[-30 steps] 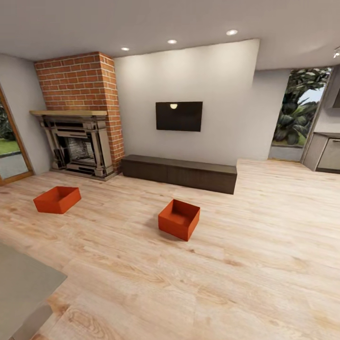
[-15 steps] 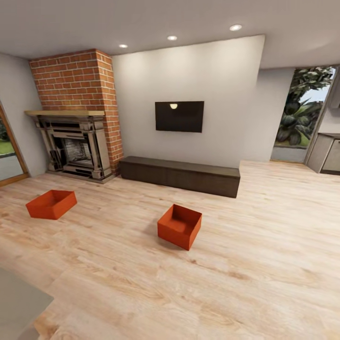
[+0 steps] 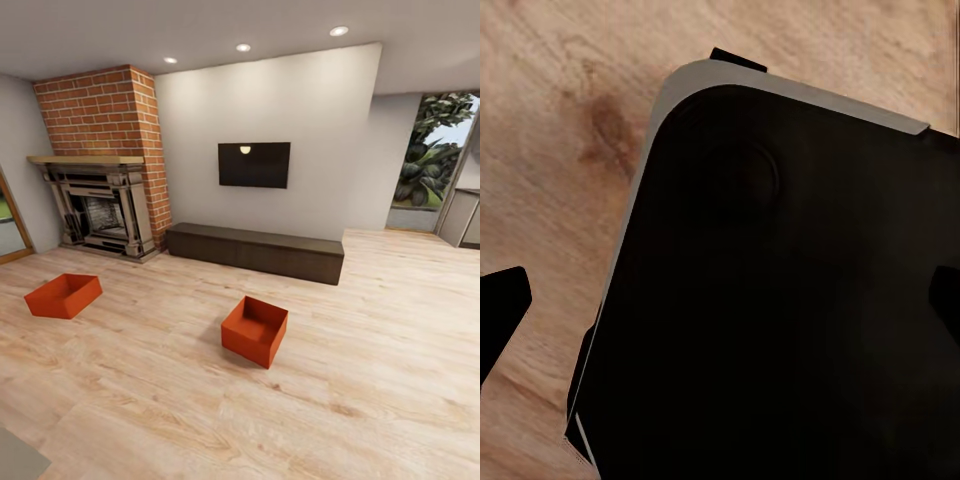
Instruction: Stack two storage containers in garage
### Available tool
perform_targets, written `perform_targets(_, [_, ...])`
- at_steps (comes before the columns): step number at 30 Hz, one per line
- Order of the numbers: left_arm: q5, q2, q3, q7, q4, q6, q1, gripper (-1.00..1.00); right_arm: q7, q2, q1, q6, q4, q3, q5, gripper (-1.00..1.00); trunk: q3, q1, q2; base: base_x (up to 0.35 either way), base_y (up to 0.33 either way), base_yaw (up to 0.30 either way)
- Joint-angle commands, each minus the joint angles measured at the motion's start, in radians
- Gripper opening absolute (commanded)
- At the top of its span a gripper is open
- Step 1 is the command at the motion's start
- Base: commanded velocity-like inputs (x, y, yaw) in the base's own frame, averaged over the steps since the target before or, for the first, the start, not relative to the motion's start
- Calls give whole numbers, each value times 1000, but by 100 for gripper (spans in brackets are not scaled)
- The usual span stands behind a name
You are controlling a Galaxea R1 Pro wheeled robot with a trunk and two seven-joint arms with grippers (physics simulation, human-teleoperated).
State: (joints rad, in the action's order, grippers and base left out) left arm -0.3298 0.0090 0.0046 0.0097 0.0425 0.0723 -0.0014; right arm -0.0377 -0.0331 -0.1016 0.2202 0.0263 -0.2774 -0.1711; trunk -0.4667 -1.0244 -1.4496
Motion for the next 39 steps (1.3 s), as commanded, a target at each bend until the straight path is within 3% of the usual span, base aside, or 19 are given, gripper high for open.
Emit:
perform_targets(1, [-3,0,0,1,0,2,0,100,-1,0,-1,5,3,-9,-9,100,-1,-1,0,325,0,0])
perform_targets(9, [-3,-1,0,1,0,3,0,100,-1,2,-1,5,3,-15,2,100,-1,-1,0,325,0,-21])
perform_targets(28, [-3,-1,0,1,0,2,0,100,-1,-1,-1,1,3,-16,2,100,-1,-1,0,322,127,-257])
perform_targets(39, [-3,-1,0,1,0,3,0,100,-2,-3,-1,-1,3,-22,3,100,-1,-1,0,314,187,-24])
